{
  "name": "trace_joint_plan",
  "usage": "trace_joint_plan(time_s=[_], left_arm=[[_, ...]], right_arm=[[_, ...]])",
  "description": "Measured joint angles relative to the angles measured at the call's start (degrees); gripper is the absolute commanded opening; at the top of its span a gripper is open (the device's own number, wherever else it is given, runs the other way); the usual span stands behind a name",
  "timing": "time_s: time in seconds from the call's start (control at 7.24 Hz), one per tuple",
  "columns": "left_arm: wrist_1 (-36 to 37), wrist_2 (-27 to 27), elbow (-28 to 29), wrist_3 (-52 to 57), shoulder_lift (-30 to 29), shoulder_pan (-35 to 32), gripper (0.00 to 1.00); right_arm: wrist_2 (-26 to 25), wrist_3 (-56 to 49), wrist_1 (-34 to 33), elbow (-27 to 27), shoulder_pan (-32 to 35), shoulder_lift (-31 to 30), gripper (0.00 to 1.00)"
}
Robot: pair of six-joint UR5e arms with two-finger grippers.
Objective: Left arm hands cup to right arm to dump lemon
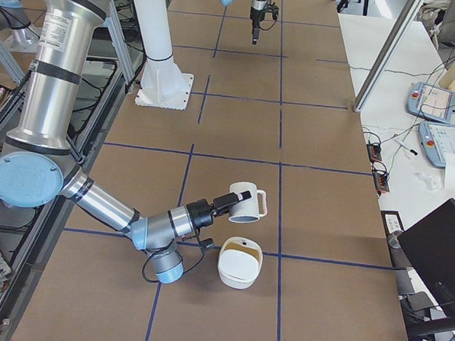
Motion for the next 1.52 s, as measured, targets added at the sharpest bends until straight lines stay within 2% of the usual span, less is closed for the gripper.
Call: trace_joint_plan(time_s=[0.83,1.52], left_arm=[[0.0,-0.07,0.03,-0.04,-0.07,0.08,1.0],[0.0,-0.07,0.08,0.02,-0.07,0.07,1.0]], right_arm=[[-7.34,16.82,3.43,-0.72,-0.06,1.72,0.14],[-8.49,19.68,5.3,-1.05,-0.09,1.76,0.16]])
